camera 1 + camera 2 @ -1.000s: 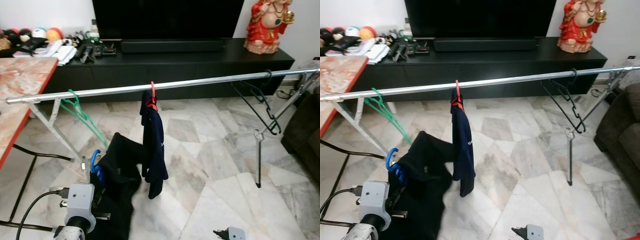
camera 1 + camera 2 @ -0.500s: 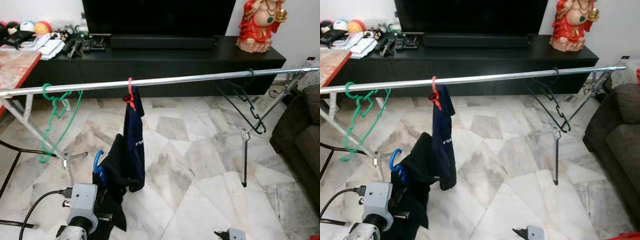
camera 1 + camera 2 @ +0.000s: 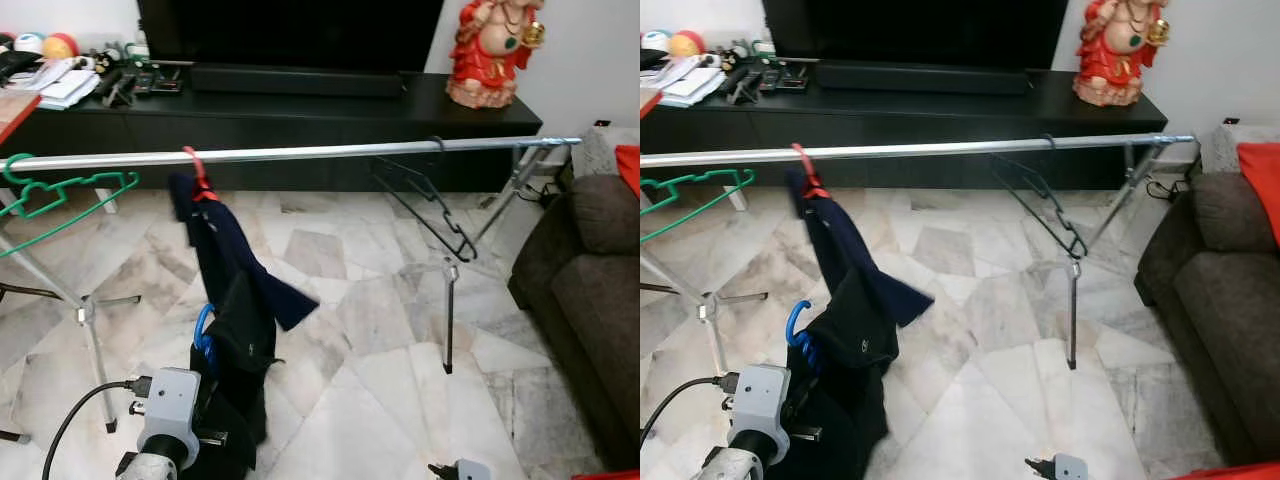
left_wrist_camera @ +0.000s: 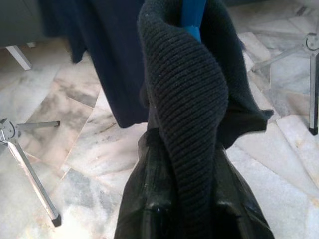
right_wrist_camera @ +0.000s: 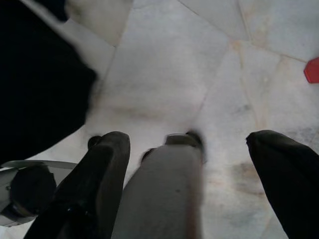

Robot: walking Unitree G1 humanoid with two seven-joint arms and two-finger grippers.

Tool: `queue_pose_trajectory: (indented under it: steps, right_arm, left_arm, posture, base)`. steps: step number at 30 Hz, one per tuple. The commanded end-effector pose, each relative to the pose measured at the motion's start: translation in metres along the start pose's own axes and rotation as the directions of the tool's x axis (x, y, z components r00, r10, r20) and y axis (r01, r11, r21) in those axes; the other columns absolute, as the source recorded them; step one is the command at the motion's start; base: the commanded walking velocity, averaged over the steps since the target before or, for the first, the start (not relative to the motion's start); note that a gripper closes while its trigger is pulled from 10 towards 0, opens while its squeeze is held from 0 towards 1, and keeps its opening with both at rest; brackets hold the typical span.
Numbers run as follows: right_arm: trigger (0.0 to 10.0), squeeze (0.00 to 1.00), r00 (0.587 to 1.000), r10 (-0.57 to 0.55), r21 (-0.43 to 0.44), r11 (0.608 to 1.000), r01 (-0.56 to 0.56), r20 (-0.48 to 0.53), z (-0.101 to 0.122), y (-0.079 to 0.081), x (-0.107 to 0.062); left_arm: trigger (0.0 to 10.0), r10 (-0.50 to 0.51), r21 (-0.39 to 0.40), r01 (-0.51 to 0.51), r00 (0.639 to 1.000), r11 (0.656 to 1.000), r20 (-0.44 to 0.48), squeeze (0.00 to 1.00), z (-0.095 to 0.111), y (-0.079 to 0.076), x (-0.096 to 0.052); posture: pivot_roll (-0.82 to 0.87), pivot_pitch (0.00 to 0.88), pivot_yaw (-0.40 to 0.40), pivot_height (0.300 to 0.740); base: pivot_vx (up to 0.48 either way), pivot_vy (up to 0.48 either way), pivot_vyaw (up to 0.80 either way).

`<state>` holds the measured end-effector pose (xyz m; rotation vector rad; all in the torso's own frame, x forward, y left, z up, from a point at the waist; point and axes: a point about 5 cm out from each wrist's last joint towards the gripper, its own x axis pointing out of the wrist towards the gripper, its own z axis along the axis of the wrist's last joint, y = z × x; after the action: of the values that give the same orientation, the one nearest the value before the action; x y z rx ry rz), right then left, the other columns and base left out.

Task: Hang hanger

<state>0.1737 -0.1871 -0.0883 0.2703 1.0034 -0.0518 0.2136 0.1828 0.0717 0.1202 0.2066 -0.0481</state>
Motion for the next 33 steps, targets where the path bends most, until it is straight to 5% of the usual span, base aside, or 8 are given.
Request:
queue_pose_trajectory:
  steps: [1,20,33]
  right_arm:
    - [10.0,0.00,1.000,-0.018,0.002,1.000,0.018,-0.023,-0.005,-0.010,-0.003]
    - [10.0,0.00,1.000,0.013,0.020,1.000,-0.013,-0.024,-0.005,-0.007,-0.002]
    - [10.0,0.00,1.000,0.027,0.012,1.000,-0.027,-0.002,-0.001,-0.005,-0.002]
  left_arm:
    - [10.0,-0.007,0.015,0.006,1.000,1.000,0.024,0.00,0.005,-0.004,0.000]
    - [10.0,0.033,-0.008,-0.033,0.999,0.999,0.003,0.00,0.004,-0.005,0.010]
    - [10.0,0.058,-0.022,-0.058,0.998,0.998,0.022,0.00,0.007,-0.001,0.014]
  posture:
    - [0.02,0.160,-0.035,0.740]
    - [0.03,0.165,-0.042,0.740]
    - [0.03,0.156,-0.042,0.740]
  base:
    - [0.000,-0.428,0.00]
    - [0.000,-0.110,0.00]
    - [0.385,0.000,0.23]
